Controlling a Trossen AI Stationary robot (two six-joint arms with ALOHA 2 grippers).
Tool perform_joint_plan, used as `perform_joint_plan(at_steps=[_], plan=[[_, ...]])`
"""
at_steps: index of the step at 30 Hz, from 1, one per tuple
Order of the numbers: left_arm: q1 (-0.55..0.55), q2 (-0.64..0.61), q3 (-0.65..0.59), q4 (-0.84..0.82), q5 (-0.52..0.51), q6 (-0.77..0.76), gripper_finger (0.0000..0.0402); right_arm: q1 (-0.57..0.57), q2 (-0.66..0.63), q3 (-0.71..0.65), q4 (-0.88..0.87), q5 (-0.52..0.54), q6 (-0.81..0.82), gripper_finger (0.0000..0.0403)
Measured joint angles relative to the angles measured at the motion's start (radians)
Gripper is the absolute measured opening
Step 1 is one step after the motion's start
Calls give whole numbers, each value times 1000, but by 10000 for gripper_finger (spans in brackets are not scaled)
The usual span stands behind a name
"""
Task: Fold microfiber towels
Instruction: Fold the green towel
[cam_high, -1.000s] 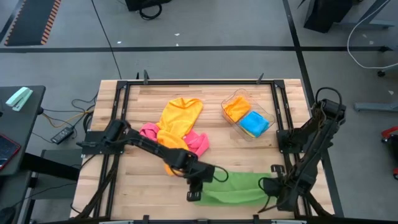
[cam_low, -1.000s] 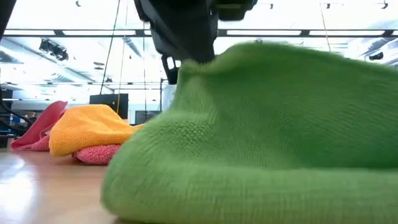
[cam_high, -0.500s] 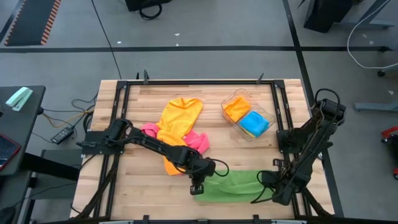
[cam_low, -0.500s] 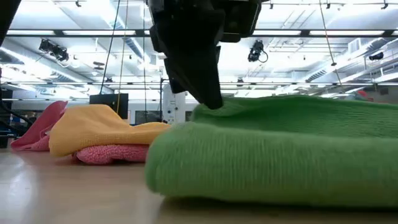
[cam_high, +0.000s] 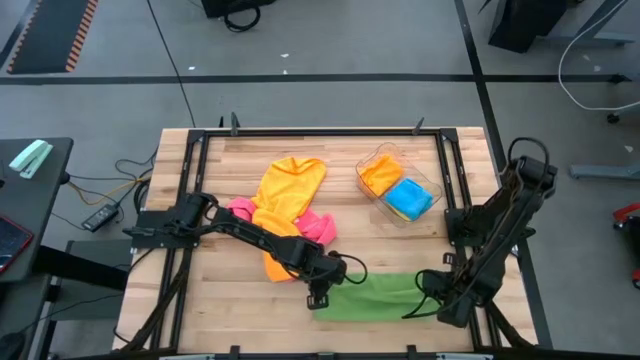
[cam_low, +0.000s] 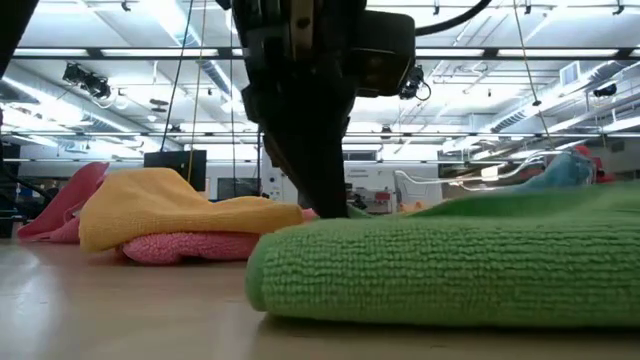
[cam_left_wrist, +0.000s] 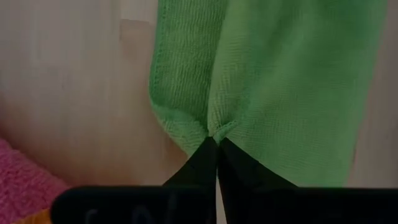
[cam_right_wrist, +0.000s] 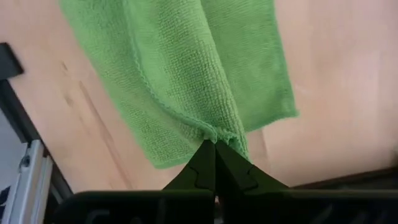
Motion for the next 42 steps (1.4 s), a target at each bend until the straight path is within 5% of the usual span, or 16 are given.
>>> perform_joint_plan(at_steps=[15,30,35,42], plan=[[9,1,0,8,-45,11,15,-40,-74,-1,-84,34,156,13],[12,1,0,7,-71,10,29,-54,-108,-58,-118,-103,319,177],[20,1,2,4,-71,23,47,-45,-203,-58,-77,13,385,189],[33,-21,3,-23,-68,4,134,30,-197,-58,30,302,342,189]])
